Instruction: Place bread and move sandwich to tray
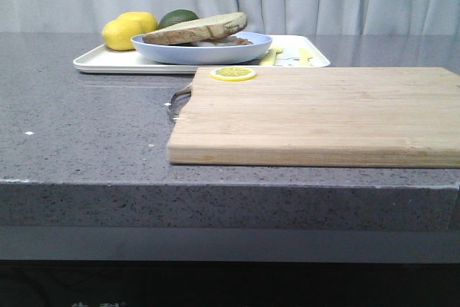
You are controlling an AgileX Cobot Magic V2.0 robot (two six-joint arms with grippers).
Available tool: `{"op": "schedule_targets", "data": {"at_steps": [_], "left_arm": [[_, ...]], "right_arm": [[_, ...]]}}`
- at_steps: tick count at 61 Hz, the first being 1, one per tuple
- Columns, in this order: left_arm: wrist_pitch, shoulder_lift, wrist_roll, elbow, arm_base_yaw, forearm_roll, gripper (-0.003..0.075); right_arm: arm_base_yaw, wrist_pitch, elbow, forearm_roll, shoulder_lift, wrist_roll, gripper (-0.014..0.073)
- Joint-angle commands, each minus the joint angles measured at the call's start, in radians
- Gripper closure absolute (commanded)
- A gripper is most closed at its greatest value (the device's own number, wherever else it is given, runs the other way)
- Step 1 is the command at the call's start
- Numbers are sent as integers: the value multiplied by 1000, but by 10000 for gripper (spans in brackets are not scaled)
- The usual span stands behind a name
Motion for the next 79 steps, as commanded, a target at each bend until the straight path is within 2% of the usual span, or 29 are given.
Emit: {"op": "schedule_targets", "data": {"at_steps": [1, 5, 7, 79], "left_arm": [[-123, -23, -14, 19, 22, 0, 739], [-156, -23, -14, 51, 28, 0, 739], [-119, -23, -14, 46, 30, 0, 739], [-130, -23, -14, 46, 30, 0, 739]], "right_arm": [[-2, -88, -26, -2, 5, -2, 660], [-2, -88, -26, -2, 5, -2, 660], [-2, -88, -26, -2, 5, -2, 660], [-2, -90, -26, -2, 5, -2, 660]]}}
